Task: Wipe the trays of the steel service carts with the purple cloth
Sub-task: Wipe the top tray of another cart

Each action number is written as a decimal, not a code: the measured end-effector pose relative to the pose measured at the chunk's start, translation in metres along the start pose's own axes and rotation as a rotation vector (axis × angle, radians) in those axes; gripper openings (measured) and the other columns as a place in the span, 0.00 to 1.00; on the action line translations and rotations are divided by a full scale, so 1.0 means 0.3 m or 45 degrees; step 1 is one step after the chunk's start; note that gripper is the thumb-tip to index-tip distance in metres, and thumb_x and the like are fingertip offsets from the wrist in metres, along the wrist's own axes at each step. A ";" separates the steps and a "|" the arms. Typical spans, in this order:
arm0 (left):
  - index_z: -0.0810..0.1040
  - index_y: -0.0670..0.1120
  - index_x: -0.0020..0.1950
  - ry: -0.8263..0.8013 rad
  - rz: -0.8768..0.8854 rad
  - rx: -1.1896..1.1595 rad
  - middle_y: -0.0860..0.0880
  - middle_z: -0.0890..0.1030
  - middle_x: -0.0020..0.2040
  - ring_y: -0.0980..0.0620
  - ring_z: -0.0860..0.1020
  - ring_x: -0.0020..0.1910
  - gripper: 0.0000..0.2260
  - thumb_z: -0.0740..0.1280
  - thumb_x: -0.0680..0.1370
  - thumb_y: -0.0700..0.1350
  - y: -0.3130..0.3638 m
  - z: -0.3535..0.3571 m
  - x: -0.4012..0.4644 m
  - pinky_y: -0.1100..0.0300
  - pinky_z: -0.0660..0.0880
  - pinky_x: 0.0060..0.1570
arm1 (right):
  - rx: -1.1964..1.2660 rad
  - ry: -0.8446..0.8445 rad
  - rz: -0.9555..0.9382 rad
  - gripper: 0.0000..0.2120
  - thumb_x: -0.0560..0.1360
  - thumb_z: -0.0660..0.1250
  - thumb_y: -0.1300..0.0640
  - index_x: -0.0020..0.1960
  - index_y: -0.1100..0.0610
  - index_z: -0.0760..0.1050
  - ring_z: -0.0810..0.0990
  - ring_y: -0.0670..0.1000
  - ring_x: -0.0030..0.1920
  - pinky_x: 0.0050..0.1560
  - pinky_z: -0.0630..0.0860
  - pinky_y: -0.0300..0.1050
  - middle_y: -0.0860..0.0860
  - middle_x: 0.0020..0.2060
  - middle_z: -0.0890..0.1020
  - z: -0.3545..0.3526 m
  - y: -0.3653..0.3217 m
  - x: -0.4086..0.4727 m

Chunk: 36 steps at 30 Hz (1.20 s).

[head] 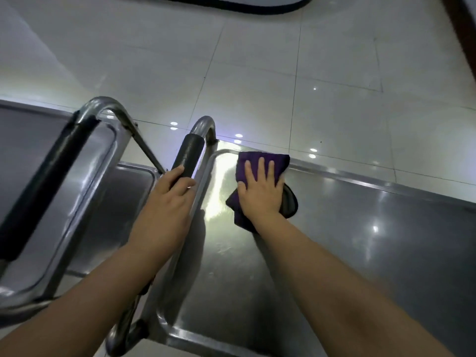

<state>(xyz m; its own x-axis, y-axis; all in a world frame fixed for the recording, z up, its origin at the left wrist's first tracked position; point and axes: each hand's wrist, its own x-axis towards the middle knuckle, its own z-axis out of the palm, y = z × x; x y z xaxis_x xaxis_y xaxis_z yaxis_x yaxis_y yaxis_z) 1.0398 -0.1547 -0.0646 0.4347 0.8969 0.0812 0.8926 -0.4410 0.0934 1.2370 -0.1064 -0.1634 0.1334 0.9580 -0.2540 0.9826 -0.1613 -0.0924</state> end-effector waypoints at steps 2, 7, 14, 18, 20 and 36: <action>0.82 0.39 0.49 0.028 0.027 0.036 0.43 0.82 0.51 0.42 0.65 0.64 0.14 0.73 0.64 0.37 -0.033 -0.008 -0.006 0.45 0.74 0.56 | 0.006 -0.034 -0.122 0.27 0.82 0.43 0.43 0.79 0.45 0.41 0.37 0.57 0.77 0.74 0.37 0.62 0.53 0.78 0.42 0.006 -0.135 0.032; 0.82 0.38 0.49 -0.033 0.036 0.131 0.41 0.81 0.52 0.37 0.71 0.65 0.13 0.69 0.66 0.39 -0.114 -0.008 -0.015 0.43 0.72 0.60 | 0.006 -0.050 -0.290 0.26 0.82 0.43 0.44 0.79 0.46 0.43 0.39 0.54 0.78 0.76 0.39 0.58 0.50 0.79 0.44 0.007 -0.230 0.080; 0.82 0.40 0.50 -0.131 -0.050 0.202 0.42 0.81 0.54 0.41 0.69 0.65 0.17 0.78 0.62 0.37 -0.108 -0.015 -0.015 0.48 0.68 0.62 | -0.007 0.016 -0.154 0.27 0.82 0.46 0.45 0.79 0.46 0.45 0.41 0.52 0.78 0.76 0.43 0.56 0.49 0.79 0.45 -0.008 0.026 0.026; 0.80 0.41 0.54 -0.299 -0.141 0.436 0.40 0.77 0.59 0.39 0.65 0.68 0.18 0.76 0.66 0.44 -0.014 -0.041 -0.008 0.49 0.53 0.71 | 0.008 0.013 -0.011 0.27 0.82 0.47 0.45 0.79 0.46 0.44 0.41 0.51 0.78 0.76 0.43 0.55 0.49 0.79 0.44 -0.024 0.263 -0.036; 0.79 0.37 0.56 -0.312 -0.135 0.390 0.36 0.74 0.63 0.35 0.64 0.69 0.21 0.75 0.65 0.40 0.083 0.006 -0.002 0.46 0.48 0.73 | 0.014 -0.008 0.024 0.27 0.83 0.46 0.45 0.79 0.47 0.43 0.40 0.51 0.78 0.76 0.42 0.55 0.49 0.79 0.44 -0.030 0.359 -0.068; 0.57 0.35 0.73 -0.913 -0.025 0.597 0.40 0.65 0.69 0.44 0.65 0.68 0.40 0.66 0.73 0.60 0.931 0.261 0.151 0.50 0.57 0.69 | 0.044 0.029 0.217 0.27 0.82 0.47 0.49 0.79 0.50 0.45 0.43 0.52 0.78 0.76 0.46 0.53 0.50 0.79 0.46 -0.076 1.307 -0.189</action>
<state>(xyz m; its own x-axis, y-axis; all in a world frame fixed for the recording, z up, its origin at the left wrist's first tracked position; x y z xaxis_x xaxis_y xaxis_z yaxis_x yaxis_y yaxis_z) 1.3183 -0.2349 -0.1126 0.2481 0.7773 -0.5782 0.7891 -0.5083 -0.3448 1.6176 -0.2187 -0.1632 0.3012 0.9211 -0.2466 0.9405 -0.3297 -0.0828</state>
